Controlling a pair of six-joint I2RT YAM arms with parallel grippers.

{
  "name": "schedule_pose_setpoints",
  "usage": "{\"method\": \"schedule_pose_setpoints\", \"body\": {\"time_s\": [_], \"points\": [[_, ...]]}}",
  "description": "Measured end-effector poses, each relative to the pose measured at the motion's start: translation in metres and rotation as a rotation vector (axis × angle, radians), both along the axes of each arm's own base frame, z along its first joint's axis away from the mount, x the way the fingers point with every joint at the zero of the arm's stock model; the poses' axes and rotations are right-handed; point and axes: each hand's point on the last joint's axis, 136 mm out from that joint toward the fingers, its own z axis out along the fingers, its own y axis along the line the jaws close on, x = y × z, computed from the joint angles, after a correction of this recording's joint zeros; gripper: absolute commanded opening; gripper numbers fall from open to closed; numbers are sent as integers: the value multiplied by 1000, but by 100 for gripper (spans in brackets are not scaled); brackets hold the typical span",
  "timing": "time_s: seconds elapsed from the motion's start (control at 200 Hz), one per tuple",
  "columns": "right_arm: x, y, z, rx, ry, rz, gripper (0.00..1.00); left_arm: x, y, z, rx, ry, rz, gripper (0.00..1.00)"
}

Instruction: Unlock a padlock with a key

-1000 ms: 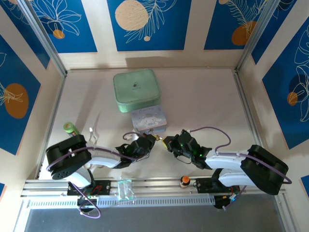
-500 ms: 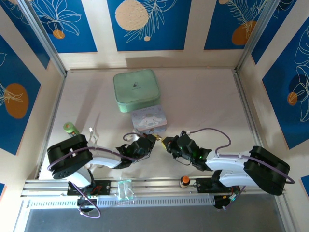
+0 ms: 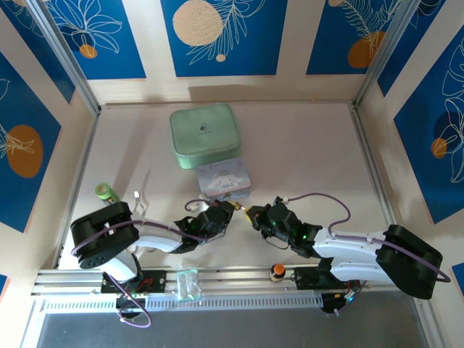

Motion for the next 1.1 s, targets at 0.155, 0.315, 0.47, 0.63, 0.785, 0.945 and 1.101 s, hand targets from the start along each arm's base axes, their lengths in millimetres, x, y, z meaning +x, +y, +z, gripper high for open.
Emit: {"method": "schedule_pose_setpoints", "body": {"time_s": [0.155,0.315,0.47,0.63,0.785,0.945,1.101], "points": [[0,0,-5,-12,8,0,0,0,0,0,1,-1,0,0],[0,1,-8,-16,13,3,0,0,0,0,1,-2,-1,0],[1,3,-7,-8,7,4,0,1,-2,2,-3,-5,-2,0],[1,5,-10,-11,12,8,0,1,-2,3,-7,-6,-1,0],[2,6,-10,-8,9,7,0,2,-2,4,-9,-11,4,0],[4,5,-9,-4,7,3,0,2,-2,5,-8,-14,6,0],[4,5,-8,-5,4,2,0,2,-2,5,-8,-15,8,0]]}}
